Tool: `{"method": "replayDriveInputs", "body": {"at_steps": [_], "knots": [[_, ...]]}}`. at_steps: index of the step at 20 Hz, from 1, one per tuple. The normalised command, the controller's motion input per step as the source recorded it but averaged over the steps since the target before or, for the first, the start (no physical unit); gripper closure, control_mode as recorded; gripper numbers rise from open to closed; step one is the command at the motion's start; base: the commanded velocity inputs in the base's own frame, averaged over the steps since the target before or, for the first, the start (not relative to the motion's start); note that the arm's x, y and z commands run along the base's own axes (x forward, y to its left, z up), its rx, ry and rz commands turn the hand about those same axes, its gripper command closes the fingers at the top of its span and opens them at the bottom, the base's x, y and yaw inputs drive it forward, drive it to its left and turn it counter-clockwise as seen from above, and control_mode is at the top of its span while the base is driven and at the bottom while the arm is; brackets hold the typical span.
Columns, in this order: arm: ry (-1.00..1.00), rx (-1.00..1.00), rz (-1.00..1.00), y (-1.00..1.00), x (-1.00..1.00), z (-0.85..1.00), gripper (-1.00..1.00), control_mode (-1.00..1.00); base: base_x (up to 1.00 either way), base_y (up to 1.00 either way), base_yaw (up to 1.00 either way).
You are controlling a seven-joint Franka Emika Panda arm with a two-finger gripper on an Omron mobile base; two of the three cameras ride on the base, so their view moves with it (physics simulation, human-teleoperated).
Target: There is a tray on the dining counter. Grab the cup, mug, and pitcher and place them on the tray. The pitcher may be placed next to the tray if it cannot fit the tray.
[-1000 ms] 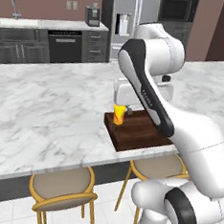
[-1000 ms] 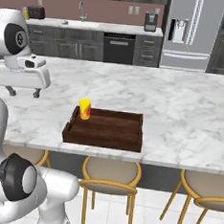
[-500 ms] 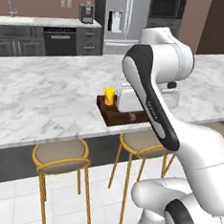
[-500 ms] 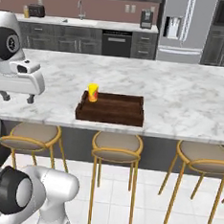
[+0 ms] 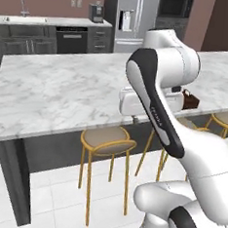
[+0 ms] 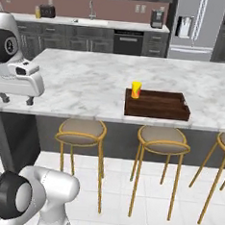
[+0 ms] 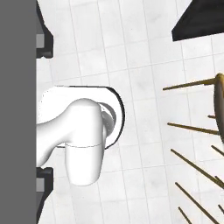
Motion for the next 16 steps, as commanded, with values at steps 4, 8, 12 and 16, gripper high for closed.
{"method": "replayDriveInputs", "body": {"at_steps": [4, 8, 12, 16], "knots": [[0.0, 0.0, 0.0, 0.0, 0.0, 0.0, -1.0, 1.0, 0.0, 1.0, -0.12], [0.0, 0.0, 0.0, 0.0, 0.0, 0.0, -1.0, 1.0, 0.0, 1.0, -0.1], [0.0, 0.0, 0.0, 0.0, 0.0, 0.0, -1.0, 1.0, 0.0, 1.0, -0.08], [0.0, 0.0, 0.0, 0.0, 0.0, 0.0, -1.0, 1.0, 0.0, 1.0, -0.03]]}}
